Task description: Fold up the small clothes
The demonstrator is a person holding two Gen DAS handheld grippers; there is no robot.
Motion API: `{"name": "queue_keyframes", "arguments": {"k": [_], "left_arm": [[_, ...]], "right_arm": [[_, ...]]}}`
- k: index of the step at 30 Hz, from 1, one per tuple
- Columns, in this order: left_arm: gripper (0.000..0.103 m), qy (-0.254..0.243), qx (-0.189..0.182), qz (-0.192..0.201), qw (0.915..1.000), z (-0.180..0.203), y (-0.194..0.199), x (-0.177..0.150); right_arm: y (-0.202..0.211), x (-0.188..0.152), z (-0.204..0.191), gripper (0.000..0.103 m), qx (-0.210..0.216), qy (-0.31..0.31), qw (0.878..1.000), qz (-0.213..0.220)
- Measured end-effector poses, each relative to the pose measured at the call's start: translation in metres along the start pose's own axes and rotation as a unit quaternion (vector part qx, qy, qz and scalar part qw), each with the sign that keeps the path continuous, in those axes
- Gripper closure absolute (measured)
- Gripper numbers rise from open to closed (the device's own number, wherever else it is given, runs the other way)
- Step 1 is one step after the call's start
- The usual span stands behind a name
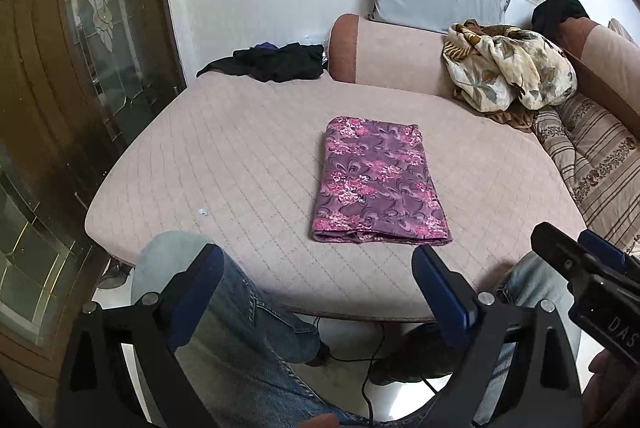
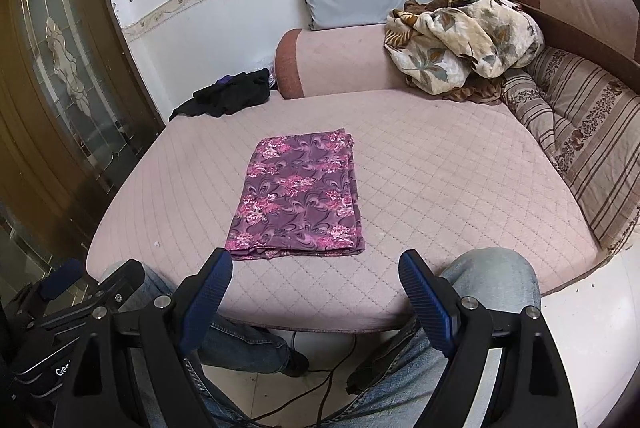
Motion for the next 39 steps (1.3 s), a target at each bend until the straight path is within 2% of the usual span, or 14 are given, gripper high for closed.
{"name": "queue_keyframes", "arguments": {"k": [39], "left_arm": [[0.009, -0.005, -0.002, -0.008, 1.0000, 0.0007, -0.0019, -0.0074]], "right_arm": [[0.0012, -0.0057, 0.0031, 0.014, -0.004, 0.010, 1.000, -0.003]]}}
Point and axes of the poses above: each gripper's, at about its wrist camera, not at the fingertips, and y roughly against the way its jaws point, z to its right, x to its top, the point moved 7 cm from there along -y, roughly the way its jaws point
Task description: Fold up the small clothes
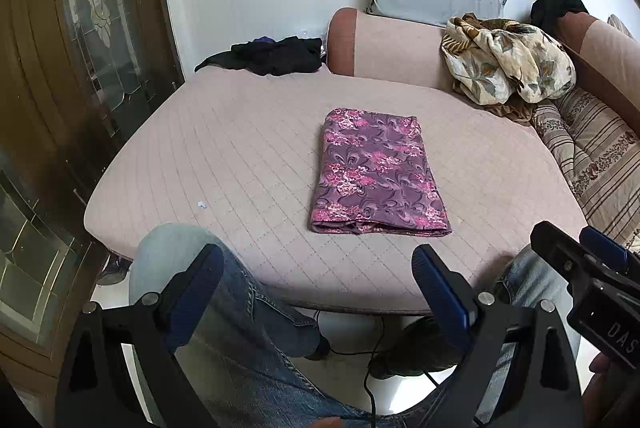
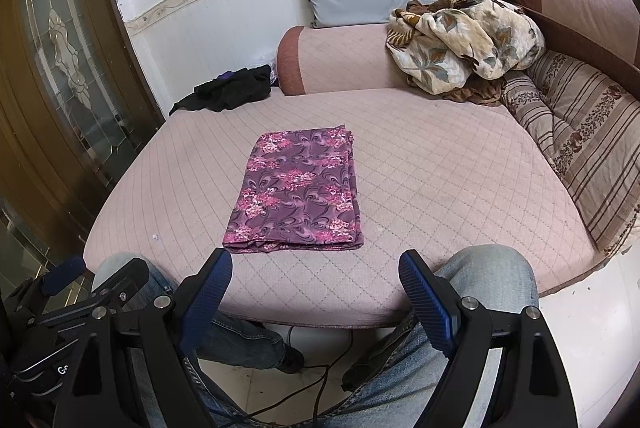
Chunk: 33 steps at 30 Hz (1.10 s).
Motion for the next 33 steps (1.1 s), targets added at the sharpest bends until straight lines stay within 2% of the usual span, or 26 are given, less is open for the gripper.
{"name": "queue_keyframes", "arguments": {"k": [33], "left_arm": [[0.009, 0.007, 0.006, 0.001, 1.0000, -0.007, 0.002, 0.003]], "right_arm": [[0.006, 0.012, 0.000, 0.014, -0.001, 0.009, 1.000, 0.013]]}}
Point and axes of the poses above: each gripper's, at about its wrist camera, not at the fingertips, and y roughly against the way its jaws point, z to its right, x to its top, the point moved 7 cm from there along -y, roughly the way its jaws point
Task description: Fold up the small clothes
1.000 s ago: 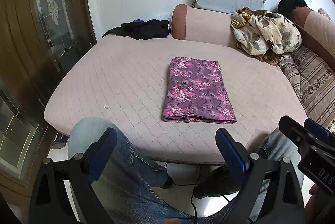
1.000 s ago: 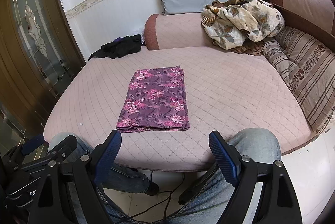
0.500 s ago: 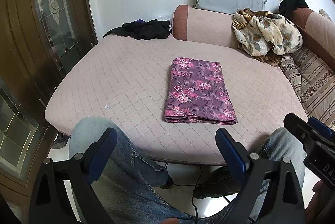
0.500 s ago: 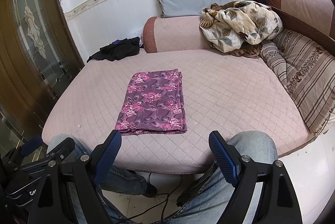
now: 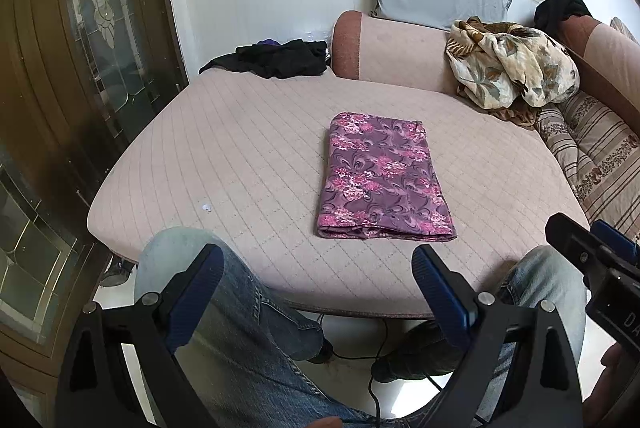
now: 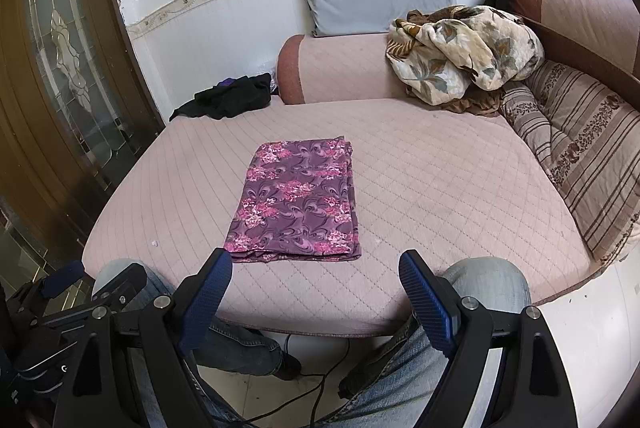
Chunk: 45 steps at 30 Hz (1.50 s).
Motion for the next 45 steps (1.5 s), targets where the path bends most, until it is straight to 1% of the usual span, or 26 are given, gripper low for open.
{"name": "queue_keyframes", "arguments": {"k": [35, 45], "left_arm": [[0.009, 0.002, 0.002, 0.000, 1.0000, 0.000, -0.001, 0.000], [0.009, 0.004, 0.011, -0.001, 0.9999, -0.003, -0.008, 0.000]], "right_arm": [[-0.003, 0.001, -0.002, 0.014, 0.000, 0.004, 1.000, -0.001], [-0.013, -0.001, 0.001, 0.014, 0.000, 0.008, 1.000, -0.008]]}}
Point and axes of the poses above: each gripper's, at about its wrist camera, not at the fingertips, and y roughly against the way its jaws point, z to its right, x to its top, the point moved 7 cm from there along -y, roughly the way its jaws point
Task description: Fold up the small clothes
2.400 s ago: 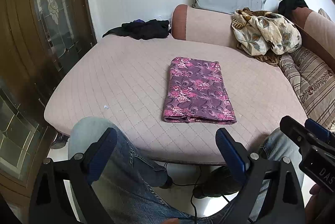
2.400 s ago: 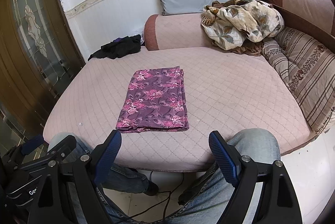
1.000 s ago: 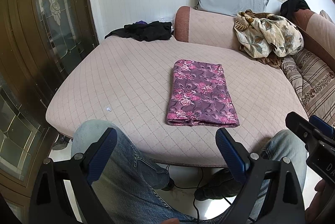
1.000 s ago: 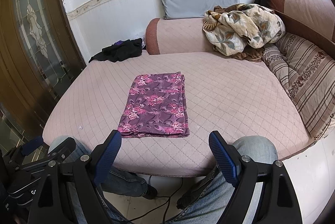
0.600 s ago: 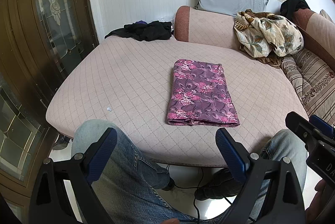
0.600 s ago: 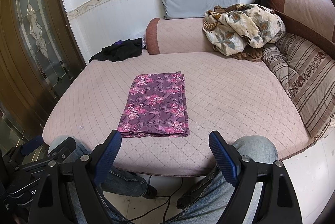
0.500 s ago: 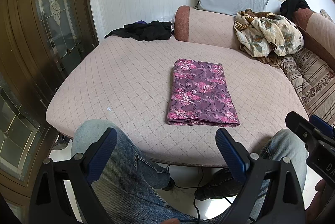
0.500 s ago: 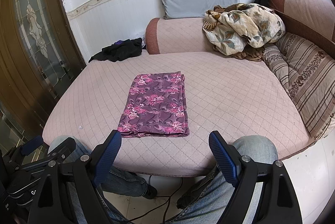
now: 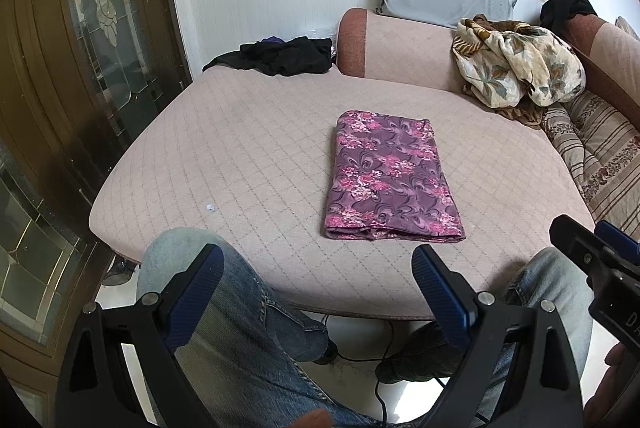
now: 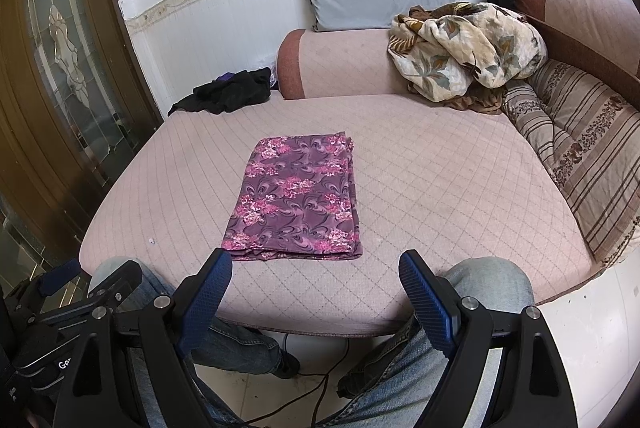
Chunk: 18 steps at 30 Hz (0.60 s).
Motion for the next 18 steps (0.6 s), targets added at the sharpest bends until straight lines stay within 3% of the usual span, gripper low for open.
{"name": "queue_keyframes", "arguments": {"k": [18], "left_arm": [[0.009, -0.002, 0.005, -0.033, 0.9995, 0.006, -0.054, 0.017]], "right_arm": [[-0.059, 0.012, 0.003, 0.014, 0.005, -0.001, 0.999, -0.032]]}}
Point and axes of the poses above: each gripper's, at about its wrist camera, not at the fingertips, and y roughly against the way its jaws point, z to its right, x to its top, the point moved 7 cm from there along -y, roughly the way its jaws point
